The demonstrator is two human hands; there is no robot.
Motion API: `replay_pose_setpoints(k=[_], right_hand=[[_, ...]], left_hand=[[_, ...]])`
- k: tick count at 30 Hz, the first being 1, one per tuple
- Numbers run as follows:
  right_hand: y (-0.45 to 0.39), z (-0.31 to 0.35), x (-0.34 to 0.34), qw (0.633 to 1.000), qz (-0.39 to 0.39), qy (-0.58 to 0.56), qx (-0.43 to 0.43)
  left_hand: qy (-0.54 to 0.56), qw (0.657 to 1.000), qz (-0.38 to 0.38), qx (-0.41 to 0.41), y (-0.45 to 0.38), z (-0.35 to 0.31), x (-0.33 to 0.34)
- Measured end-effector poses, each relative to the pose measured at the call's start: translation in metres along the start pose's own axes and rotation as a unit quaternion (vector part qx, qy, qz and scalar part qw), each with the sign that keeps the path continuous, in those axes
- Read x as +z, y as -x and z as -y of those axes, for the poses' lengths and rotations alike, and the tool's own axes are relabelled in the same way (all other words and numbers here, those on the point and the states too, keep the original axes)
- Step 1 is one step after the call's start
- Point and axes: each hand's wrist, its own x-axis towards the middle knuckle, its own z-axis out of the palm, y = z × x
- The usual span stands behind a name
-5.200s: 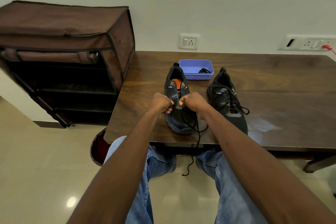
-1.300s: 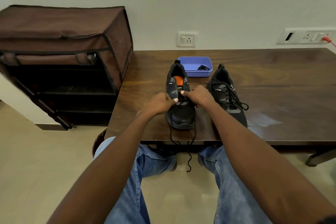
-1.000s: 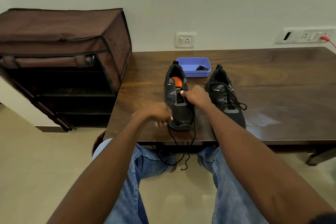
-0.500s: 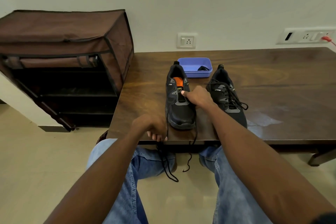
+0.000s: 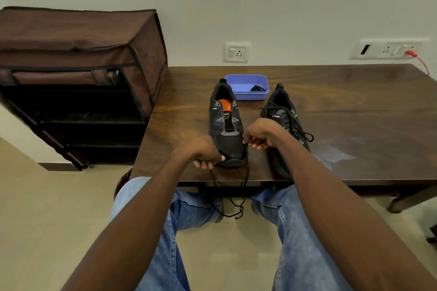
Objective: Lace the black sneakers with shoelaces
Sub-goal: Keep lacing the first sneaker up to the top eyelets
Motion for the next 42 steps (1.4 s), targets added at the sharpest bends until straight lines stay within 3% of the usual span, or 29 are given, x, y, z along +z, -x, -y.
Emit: replay_pose_setpoints(k=[4, 6, 9, 12, 16, 19, 22, 24, 26, 28, 29, 31, 33, 35, 37, 39, 42], right_hand=[[0.01, -0.004, -0.006, 0.996, -0.011, -0.09, -0.016], [0.019, -0.006, -0.012, 0.981, 0.004, -0.18, -0.075], [0.032, -0.007, -0.02, 0.914, 0.072, -0.328, -0.226], [0.041, -0.005, -0.022, 0.843, 0.149, -0.405, -0.32], [0.043, -0.003, -0.021, 0.839, 0.111, -0.404, -0.348], [0.036, -0.005, -0.026, 0.852, 0.014, -0.421, -0.312], [0.018, -0.011, -0.035, 0.892, -0.208, -0.367, -0.161], [0.008, -0.022, -0.044, 0.905, -0.349, -0.232, -0.074], [0.007, -0.029, -0.046, 0.905, -0.417, -0.07, -0.042], [0.012, -0.025, -0.038, 0.895, -0.435, 0.037, -0.088], [0.013, -0.02, -0.034, 0.9, -0.409, 0.03, -0.146], [0.023, -0.003, -0.019, 0.934, -0.241, -0.076, -0.254], [0.03, 0.01, -0.004, 0.95, -0.074, -0.076, -0.293], [0.028, 0.014, 0.004, 0.954, -0.023, -0.044, -0.297], [0.026, 0.013, 0.0, 0.956, -0.073, -0.07, -0.274], [0.02, 0.007, -0.012, 0.957, -0.209, -0.048, -0.197], [0.015, -0.006, -0.026, 0.907, -0.405, 0.098, -0.067]], left_hand=[[0.092, 0.984, -0.155, 0.002, 0.007, -0.006, -0.007], [0.204, 0.962, -0.18, 0.033, 0.014, -0.01, -0.011], [0.406, 0.903, -0.092, 0.103, 0.028, -0.017, -0.013], [0.487, 0.855, 0.05, 0.172, 0.033, -0.022, -0.012], [0.504, 0.818, 0.143, 0.237, 0.043, -0.03, -0.011], [0.524, 0.82, 0.096, 0.21, 0.044, -0.032, -0.017], [0.54, 0.824, 0.023, 0.173, 0.036, -0.023, -0.024], [0.547, 0.824, -0.035, 0.145, 0.028, -0.015, -0.03], [0.522, 0.838, -0.12, 0.106, 0.02, -0.008, -0.034], [0.487, 0.853, -0.169, 0.084, 0.014, -0.003, -0.035], [0.477, 0.859, -0.164, 0.085, 0.012, -0.003, -0.035], [0.467, 0.869, -0.127, 0.105, 0.011, -0.007, -0.031], [0.459, 0.874, -0.098, 0.131, 0.012, -0.012, -0.029], [0.455, 0.875, -0.087, 0.141, 0.009, -0.01, -0.03], [0.46, 0.874, -0.091, 0.128, 0.006, -0.004, -0.033], [0.476, 0.866, -0.107, 0.106, 0.004, 0.005, -0.037], [0.494, 0.852, -0.157, 0.065, 0.0, 0.014, -0.042]])
